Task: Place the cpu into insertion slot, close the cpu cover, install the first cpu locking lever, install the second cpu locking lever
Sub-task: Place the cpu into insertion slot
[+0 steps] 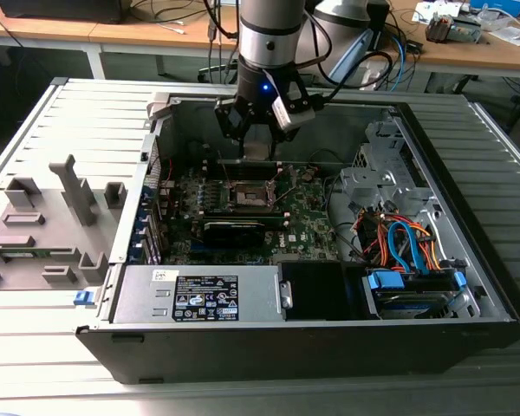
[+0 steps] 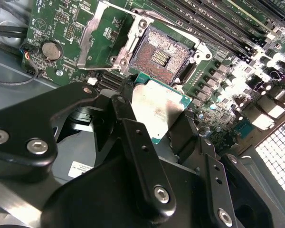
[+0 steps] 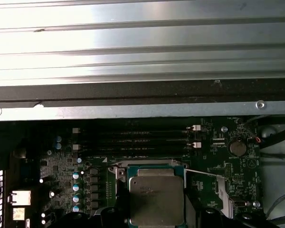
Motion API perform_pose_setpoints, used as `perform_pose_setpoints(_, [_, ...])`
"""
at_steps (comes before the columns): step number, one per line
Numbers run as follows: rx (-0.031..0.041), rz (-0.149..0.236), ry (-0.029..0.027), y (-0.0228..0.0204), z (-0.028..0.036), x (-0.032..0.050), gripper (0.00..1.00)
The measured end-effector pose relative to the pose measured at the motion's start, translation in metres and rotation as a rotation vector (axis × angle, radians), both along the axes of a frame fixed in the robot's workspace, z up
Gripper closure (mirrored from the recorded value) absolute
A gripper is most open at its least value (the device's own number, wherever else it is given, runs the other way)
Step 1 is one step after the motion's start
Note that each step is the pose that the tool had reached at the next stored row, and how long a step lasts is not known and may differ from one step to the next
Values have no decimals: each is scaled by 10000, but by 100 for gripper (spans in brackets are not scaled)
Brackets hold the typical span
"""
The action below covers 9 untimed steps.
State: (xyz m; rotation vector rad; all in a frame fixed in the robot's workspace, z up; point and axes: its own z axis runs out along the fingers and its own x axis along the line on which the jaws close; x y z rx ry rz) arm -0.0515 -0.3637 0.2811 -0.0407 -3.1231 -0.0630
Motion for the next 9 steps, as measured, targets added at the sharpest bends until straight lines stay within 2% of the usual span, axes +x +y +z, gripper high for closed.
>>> perform_pose_setpoints(7, [1, 0, -1, -16, -22, -5, 45])
perform_pose_setpoints(8, [-1, 0, 0, -42, -38, -11, 45])
perform_pose_setpoints(9, [-3, 0, 0, -50, -42, -11, 45])
